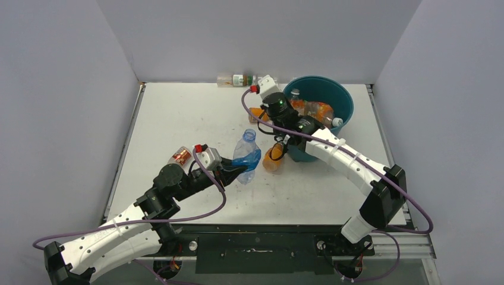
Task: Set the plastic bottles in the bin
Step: Move the trash bin to the corner of the board.
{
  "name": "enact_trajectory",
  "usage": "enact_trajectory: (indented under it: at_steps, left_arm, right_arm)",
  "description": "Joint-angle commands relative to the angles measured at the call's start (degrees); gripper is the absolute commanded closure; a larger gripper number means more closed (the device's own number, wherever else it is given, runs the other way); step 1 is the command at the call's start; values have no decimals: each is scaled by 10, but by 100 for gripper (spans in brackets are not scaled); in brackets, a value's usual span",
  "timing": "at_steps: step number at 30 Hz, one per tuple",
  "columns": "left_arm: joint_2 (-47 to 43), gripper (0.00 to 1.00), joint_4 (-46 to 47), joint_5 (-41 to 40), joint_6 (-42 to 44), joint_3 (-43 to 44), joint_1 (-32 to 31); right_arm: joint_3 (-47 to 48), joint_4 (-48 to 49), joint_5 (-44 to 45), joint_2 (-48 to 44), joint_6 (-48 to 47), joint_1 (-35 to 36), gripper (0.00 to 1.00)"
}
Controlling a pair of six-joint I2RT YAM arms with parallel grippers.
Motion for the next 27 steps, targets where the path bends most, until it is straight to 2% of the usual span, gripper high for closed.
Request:
enact_trajectory:
  at_steps: [1, 9, 17, 18, 21, 22, 24, 27]
  left_arm:
    - [-2, 100, 27, 7, 9, 1, -3]
    - [-3, 100, 25, 6, 15, -1, -3]
    - [-6, 100, 24, 5, 18, -2, -3]
    - [-6, 100, 24, 4, 18, -2, -3]
    - [-5, 100, 24, 5, 19, -2, -3]
    - [-4, 100, 24, 5, 19, -2, -4]
    - [-3, 100, 24, 6, 19, -2, -4]
    - [-3, 100, 23, 5, 19, -2, -5]
  right_arm:
    - [-9, 27, -38, -24, -10, 26, 95]
    - [18, 24, -77, -4, 21, 39, 95]
    - [35, 22, -55, 7, 29, 39, 93]
    - [36, 21, -49, 5, 32, 38, 86]
    - [40, 17, -42, -6, 45, 34, 52]
    - [43, 13, -42, -8, 50, 32, 44]
    - [48, 6, -42, -17, 60, 31, 32]
    - [60, -5, -48, -36, 82, 28, 19]
